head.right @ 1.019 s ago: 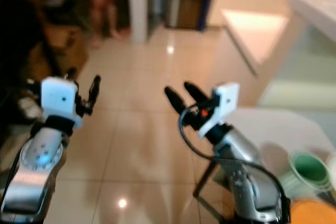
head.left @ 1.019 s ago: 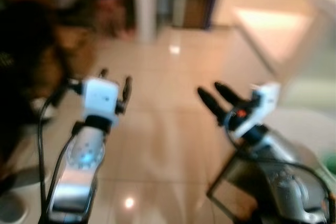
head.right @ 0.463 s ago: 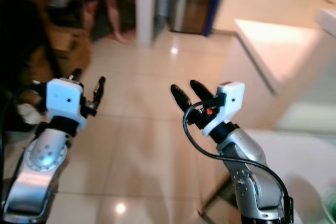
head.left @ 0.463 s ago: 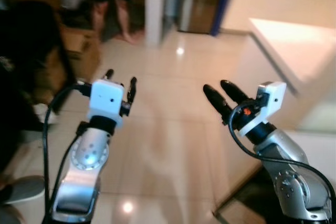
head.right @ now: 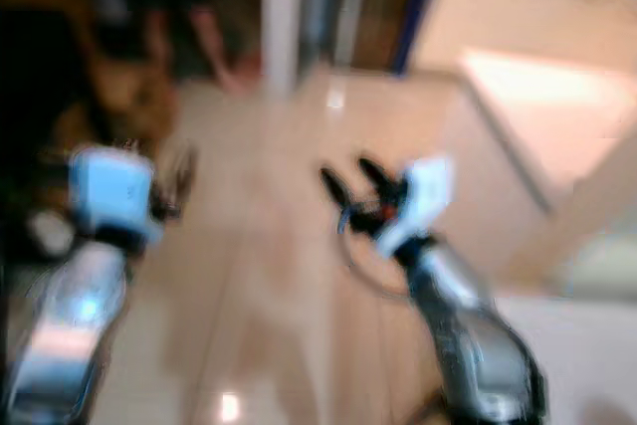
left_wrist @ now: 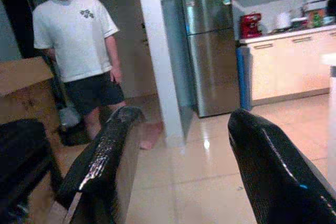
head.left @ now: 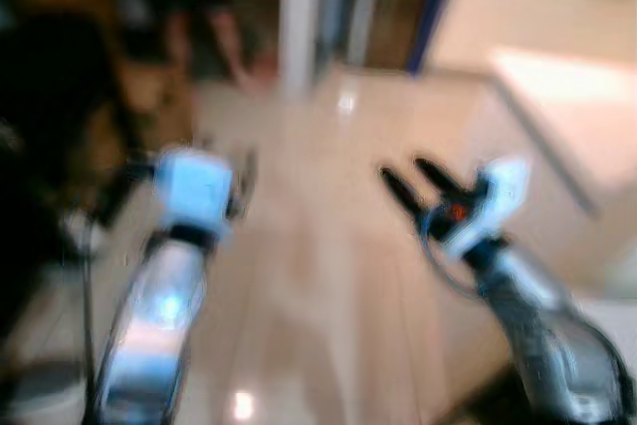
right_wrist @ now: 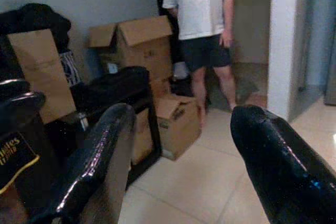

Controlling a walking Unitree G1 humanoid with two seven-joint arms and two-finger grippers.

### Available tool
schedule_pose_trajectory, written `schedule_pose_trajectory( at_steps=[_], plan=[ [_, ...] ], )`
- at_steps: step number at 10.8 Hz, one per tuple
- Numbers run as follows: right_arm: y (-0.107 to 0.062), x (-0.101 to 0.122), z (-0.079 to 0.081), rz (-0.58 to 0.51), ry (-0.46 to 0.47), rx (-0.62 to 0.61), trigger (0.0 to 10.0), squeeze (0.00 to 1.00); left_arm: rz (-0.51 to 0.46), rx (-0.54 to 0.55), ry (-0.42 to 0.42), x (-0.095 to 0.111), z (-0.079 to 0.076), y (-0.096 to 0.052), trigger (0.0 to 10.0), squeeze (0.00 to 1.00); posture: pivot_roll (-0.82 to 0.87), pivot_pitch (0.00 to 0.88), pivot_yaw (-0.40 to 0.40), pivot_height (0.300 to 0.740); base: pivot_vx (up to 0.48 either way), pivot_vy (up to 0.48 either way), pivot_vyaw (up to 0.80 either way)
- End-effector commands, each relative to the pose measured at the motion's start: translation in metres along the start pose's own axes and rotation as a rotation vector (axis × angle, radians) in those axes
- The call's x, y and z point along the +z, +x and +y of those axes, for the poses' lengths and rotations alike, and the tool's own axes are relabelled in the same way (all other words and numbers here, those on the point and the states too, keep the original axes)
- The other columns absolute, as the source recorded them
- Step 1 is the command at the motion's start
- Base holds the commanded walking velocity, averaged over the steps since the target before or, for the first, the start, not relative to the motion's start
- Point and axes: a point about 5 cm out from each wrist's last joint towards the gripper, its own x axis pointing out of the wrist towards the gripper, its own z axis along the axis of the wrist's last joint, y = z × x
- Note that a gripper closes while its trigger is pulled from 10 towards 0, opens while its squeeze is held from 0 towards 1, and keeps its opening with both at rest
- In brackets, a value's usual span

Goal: Setting the table

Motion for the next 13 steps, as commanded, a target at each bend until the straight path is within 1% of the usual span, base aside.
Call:
schedule_pose_trajectory(
  at_steps=[1, 13],
  plan=[
    [0.0044, 0.0032, 0.0052, -0.02, -0.005, 0.02, 10.0, 0.0, -0.002, 0.019, 0.013, 0.0014, 0.0067, -0.0018, 10.0, 0.0, 0.02, 0.0, -0.067, 0.74, 0.439, 0.0, 0.0],
    [0.0038, 0.0, 0.0091, -0.015, -0.013, 0.021, 10.0, 0.0, 0.016, 0.023, 0.007, -0.0006, 0.0067, -0.0053, 10.0, 0.0, 0.02, 0.0, -0.079, 0.74, 0.438, 0.0, 0.0]
  ],
)
